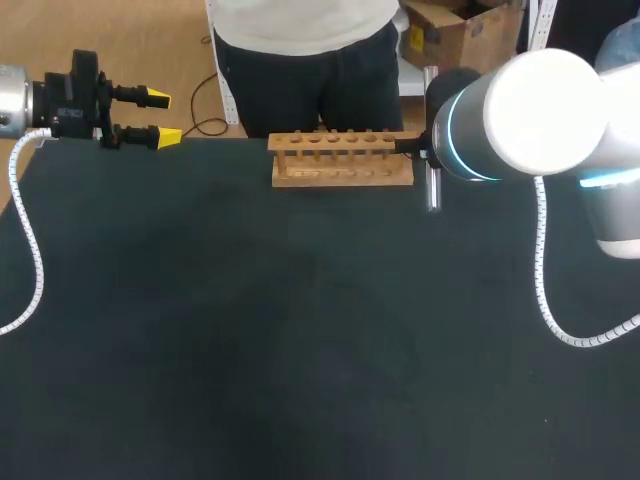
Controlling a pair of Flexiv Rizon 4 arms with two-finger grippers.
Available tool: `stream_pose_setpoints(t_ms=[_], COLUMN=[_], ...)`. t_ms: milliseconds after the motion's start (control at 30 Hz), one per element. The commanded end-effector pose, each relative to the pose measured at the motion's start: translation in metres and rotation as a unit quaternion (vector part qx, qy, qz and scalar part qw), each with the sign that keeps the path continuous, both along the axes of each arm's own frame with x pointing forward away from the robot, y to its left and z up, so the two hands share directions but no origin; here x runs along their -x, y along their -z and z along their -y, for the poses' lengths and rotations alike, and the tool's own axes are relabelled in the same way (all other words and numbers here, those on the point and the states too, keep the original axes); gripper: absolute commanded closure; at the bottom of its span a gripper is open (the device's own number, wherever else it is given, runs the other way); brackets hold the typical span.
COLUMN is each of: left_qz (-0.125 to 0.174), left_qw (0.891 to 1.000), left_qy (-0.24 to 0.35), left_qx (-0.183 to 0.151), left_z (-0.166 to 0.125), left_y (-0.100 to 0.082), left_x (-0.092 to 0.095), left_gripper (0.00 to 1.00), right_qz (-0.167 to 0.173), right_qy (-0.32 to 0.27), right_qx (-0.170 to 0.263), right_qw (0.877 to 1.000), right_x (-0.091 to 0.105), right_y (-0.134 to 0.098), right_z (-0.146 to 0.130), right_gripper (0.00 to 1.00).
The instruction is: Grasp the test tube, adjust it, and insert it.
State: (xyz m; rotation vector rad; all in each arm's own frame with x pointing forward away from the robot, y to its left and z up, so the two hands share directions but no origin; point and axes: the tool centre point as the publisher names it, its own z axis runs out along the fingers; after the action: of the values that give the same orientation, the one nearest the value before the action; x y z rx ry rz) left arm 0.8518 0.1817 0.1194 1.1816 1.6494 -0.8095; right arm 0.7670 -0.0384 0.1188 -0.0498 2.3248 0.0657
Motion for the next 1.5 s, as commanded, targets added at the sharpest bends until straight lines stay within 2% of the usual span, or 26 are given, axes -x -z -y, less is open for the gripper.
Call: stream_pose_setpoints(t_ms=[33, 267, 367, 467, 533, 567, 600, 767, 1233, 1500], left_qz=[0.003, 0.003, 0.003, 0.003, 0.003, 0.003, 0.003, 0.003, 0.003, 0.003], left_qw=[1.0, 1.0, 1.0, 1.0, 1.0, 1.0, 1.0, 1.0, 1.0, 1.0], left_qy=[-0.002, -0.002, -0.002, -0.002, -0.002, -0.002, -0.002, -0.002, -0.002, -0.002], left_qx=[0.001, 0.001, 0.001, 0.001, 0.001, 0.001, 0.001, 0.001, 0.001, 0.001], left_z=[0.0, 0.0, 0.0, 0.0, 0.0, 0.0, 0.0, 0.0, 0.0, 0.0], left_y=[0.001, 0.001, 0.001, 0.001, 0.001, 0.001, 0.001, 0.001, 0.001, 0.001], left_x=[0.002, 0.002, 0.002, 0.002, 0.002, 0.002, 0.002, 0.002, 0.002, 0.002], left_gripper=[0.0, 0.0, 0.0, 0.0, 0.0, 0.0, 0.0, 0.0, 0.0, 0.0], right_qz=[0.004, 0.004, 0.022, 0.047, 0.081, 0.081, 0.097, 0.163, 0.238, 0.292], right_qy=[0.0, 0.0, 0.016, 0.036, 0.046, 0.053, 0.056, 0.076, 0.079, 0.069], right_qx=[-0.002, -0.002, -0.013, -0.027, -0.035, -0.043, -0.039, -0.08, -0.133, -0.126], right_qw=[1.0, 1.0, 1.0, 0.998, 0.995, 0.994, 0.993, 0.98, 0.959, 0.946], right_x=[0.001, 0.001, -0.005, -0.011, -0.015, -0.017, -0.019, -0.03, -0.064, -0.079], right_y=[0.001, 0.001, -0.002, -0.008, -0.013, -0.016, -0.018, -0.031, -0.055, -0.06], right_z=[0.001, 0.001, -0.004, -0.008, -0.011, -0.012, -0.013, -0.021, -0.046, -0.056], right_gripper=[1.0, 1.0, 1.0, 1.0, 1.0, 1.0, 1.0, 1.0, 1.0, 1.0])
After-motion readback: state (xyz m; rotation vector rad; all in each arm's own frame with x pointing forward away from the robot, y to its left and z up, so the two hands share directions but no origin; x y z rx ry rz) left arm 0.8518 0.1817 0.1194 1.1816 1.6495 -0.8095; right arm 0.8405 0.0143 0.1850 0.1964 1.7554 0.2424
